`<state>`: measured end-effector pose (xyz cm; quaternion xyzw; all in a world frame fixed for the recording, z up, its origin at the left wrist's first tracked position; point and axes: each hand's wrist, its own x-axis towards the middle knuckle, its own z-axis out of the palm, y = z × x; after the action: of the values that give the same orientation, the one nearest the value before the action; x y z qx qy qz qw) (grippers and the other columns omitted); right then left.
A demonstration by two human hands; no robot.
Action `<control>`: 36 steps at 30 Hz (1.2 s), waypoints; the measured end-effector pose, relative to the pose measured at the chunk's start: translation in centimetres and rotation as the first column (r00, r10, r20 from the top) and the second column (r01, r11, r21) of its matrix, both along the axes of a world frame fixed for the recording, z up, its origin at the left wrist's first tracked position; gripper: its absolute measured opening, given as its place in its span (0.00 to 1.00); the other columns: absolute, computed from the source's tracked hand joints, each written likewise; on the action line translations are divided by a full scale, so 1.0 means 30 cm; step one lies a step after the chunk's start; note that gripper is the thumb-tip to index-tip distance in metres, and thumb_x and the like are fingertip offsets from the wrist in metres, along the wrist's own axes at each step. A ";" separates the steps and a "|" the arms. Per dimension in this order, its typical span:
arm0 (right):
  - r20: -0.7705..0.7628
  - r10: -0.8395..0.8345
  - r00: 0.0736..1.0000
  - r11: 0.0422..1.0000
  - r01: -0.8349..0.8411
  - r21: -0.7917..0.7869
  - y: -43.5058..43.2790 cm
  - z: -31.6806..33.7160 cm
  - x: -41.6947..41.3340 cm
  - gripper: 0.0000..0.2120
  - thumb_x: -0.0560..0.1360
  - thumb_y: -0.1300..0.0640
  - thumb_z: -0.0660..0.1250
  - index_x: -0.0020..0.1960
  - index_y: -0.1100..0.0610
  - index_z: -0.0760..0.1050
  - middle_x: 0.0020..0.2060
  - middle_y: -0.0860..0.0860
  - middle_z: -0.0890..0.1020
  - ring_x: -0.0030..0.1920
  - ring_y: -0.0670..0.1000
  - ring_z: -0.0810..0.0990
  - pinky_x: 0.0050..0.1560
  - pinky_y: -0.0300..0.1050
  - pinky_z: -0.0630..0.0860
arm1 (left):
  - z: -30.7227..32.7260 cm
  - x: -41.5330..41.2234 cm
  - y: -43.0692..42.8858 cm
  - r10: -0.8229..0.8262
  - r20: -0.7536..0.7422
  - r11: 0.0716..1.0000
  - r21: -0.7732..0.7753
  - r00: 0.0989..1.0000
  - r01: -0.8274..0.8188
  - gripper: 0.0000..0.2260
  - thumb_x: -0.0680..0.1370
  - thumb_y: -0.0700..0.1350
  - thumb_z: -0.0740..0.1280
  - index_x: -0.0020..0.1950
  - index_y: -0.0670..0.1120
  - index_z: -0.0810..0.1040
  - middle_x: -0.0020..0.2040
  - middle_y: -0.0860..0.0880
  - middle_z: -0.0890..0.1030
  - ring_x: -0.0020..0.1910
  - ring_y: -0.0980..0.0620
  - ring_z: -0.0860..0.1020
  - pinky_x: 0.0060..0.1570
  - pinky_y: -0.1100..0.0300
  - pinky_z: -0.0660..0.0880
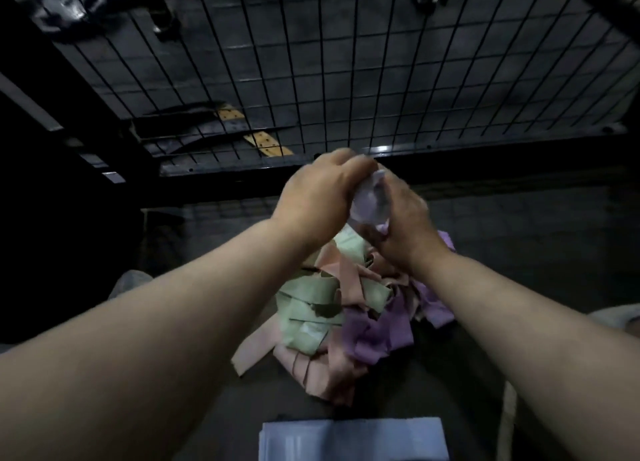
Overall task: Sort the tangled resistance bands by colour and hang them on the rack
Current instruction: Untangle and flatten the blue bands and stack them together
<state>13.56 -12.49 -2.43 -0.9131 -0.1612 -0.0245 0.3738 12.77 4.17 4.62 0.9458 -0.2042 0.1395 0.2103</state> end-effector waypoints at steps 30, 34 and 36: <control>-0.271 0.362 0.892 0.758 -0.112 0.642 0.033 0.837 -0.658 0.15 0.76 0.47 0.71 0.52 0.59 0.80 0.45 0.61 0.80 0.44 0.57 0.76 0.46 0.55 0.72 | 0.703 -0.712 0.076 -0.205 -0.472 0.329 -0.859 0.858 -0.393 0.03 0.81 0.39 0.68 0.52 0.40 0.80 0.44 0.43 0.84 0.42 0.47 0.83 0.44 0.54 0.80; -0.499 0.495 0.711 0.829 -0.215 0.516 -0.015 0.793 -0.772 0.15 0.75 0.57 0.73 0.59 0.63 0.79 0.50 0.58 0.86 0.50 0.54 0.86 0.52 0.48 0.82 | 0.718 -0.744 0.073 -0.002 -0.480 0.199 -0.860 0.877 -0.470 0.05 0.80 0.39 0.66 0.45 0.44 0.79 0.38 0.45 0.82 0.37 0.49 0.81 0.40 0.55 0.78; -0.613 0.457 0.644 0.888 -0.300 0.348 -0.039 0.737 -0.825 0.13 0.75 0.55 0.73 0.57 0.58 0.80 0.48 0.52 0.87 0.51 0.49 0.86 0.50 0.41 0.82 | 0.686 -0.755 0.091 0.091 -0.504 0.190 -0.838 0.859 -0.511 0.05 0.79 0.39 0.66 0.44 0.45 0.77 0.38 0.43 0.80 0.36 0.47 0.80 0.38 0.55 0.78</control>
<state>-11.19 -13.67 19.67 -0.7568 -0.1977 0.3730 0.4990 -9.87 6.89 25.22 0.6490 0.1570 0.1058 0.7369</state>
